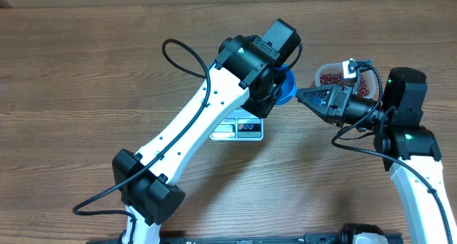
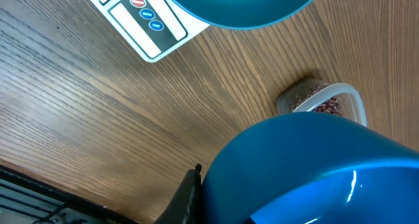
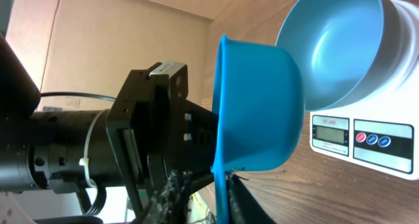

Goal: Scoop item into bowl and weigh 150g on scale

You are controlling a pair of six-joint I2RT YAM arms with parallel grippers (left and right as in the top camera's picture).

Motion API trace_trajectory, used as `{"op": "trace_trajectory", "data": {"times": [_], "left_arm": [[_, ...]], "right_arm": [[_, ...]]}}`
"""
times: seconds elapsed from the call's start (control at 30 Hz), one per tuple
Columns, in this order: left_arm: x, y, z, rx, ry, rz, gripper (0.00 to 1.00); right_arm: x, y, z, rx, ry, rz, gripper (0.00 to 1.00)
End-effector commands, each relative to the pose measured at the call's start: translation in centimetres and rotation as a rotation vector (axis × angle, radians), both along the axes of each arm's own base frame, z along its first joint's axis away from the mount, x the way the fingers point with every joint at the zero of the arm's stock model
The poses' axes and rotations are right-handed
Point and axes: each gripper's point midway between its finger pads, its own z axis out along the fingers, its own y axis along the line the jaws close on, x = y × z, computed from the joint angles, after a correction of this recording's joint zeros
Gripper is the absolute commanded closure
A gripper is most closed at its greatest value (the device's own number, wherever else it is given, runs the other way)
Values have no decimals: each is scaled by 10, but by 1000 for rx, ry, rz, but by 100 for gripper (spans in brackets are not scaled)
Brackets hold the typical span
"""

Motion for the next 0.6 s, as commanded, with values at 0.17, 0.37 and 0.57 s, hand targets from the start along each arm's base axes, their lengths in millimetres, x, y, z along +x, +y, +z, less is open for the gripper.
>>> {"op": "trace_trajectory", "data": {"times": [0.17,0.37,0.57], "left_arm": [[0,-1,17,-37,-26,27,96],[0,-1,17,-36,-27,33,96],[0,0,17,-35,-27,33,96]], "right_arm": [[2,0,10,1,-30,4,83],[2,0,10,1,-30,4,84],[2,0,10,1,-29,4,87]]}}
